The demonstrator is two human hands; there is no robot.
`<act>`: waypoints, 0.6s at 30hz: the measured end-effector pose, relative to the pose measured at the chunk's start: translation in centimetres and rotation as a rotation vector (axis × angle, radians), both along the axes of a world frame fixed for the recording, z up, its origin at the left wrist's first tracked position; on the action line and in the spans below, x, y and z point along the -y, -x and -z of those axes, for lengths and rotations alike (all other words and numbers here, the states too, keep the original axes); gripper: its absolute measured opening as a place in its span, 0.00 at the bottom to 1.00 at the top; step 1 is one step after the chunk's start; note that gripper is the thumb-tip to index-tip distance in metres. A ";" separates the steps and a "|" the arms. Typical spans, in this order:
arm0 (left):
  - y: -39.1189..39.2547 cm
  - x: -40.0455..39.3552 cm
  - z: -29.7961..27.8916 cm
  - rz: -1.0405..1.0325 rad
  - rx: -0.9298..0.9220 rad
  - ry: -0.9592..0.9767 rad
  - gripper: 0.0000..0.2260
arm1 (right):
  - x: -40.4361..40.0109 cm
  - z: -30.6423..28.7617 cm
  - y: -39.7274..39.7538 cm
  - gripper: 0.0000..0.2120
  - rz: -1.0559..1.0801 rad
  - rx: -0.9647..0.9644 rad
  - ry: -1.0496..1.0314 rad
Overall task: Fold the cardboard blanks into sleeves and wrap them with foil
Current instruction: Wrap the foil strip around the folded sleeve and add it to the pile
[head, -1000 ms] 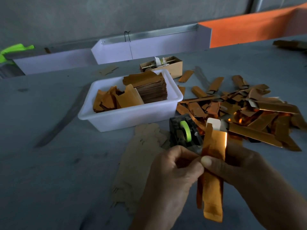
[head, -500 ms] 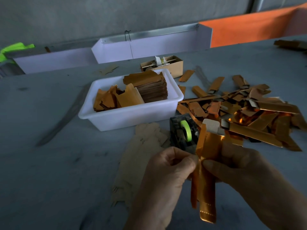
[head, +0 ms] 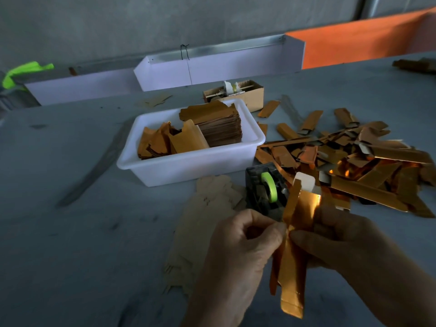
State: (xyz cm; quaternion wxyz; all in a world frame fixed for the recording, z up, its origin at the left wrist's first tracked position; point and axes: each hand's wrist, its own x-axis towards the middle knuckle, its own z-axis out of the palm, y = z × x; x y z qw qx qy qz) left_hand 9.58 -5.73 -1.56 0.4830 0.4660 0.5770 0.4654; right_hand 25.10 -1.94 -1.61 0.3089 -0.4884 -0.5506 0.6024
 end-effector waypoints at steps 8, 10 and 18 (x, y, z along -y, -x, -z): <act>0.7 -0.1 0.0 -0.048 0.144 -0.022 0.13 | -1.5 -0.6 -1.5 0.11 -0.119 -0.149 0.043; 1.4 -0.3 0.4 -0.178 0.105 -0.025 0.12 | -2.6 -1.0 -2.3 0.09 -0.072 -0.133 -0.047; 5.2 -0.9 4.0 -0.358 -0.960 0.059 0.23 | -6.8 1.5 -5.2 0.05 0.583 0.074 -0.322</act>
